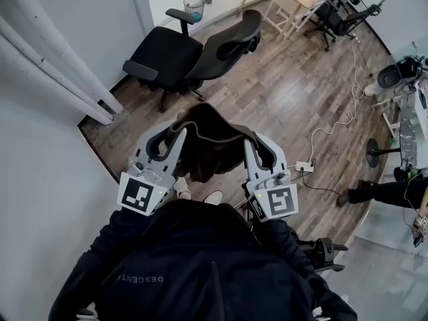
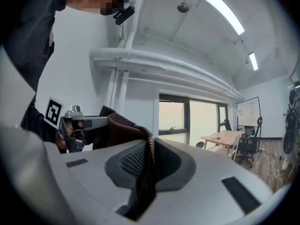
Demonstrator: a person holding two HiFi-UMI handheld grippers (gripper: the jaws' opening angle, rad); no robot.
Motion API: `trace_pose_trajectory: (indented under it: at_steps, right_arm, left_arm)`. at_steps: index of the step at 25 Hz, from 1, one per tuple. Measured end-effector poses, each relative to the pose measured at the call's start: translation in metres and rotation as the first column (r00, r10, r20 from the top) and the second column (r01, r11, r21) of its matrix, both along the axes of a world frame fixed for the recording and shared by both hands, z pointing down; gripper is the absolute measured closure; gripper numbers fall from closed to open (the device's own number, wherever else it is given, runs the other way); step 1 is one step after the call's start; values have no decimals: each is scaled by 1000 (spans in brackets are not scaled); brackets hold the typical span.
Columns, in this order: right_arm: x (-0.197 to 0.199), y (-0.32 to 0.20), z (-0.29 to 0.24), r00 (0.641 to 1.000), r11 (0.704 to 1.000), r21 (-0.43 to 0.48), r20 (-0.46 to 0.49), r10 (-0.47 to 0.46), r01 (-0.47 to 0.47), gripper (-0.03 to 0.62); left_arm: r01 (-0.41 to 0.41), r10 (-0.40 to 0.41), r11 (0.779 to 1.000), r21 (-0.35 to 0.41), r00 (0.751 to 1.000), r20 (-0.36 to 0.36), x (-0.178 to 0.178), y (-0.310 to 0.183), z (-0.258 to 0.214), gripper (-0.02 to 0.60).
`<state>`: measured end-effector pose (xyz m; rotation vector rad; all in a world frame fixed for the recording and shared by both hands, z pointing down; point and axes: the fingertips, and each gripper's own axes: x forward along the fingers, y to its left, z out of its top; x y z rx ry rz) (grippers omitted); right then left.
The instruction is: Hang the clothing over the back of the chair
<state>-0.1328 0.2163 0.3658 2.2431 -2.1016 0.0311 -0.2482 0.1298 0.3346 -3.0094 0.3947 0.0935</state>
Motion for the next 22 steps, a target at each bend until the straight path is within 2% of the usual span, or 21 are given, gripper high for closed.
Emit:
trace_pose_trajectory:
  at_steps: [11, 22]
  right_arm:
    - [-1, -25, -7, 999, 1000, -4, -23, 31, -31, 551]
    - [7, -58, -5, 989, 989, -16, -31, 145, -146, 551]
  left_arm:
    - [-47, 47, 999, 0, 999, -21, 3, -27, -5, 531]
    - [-167, 166, 986, -1, 985, -40, 13, -67, -1, 531]
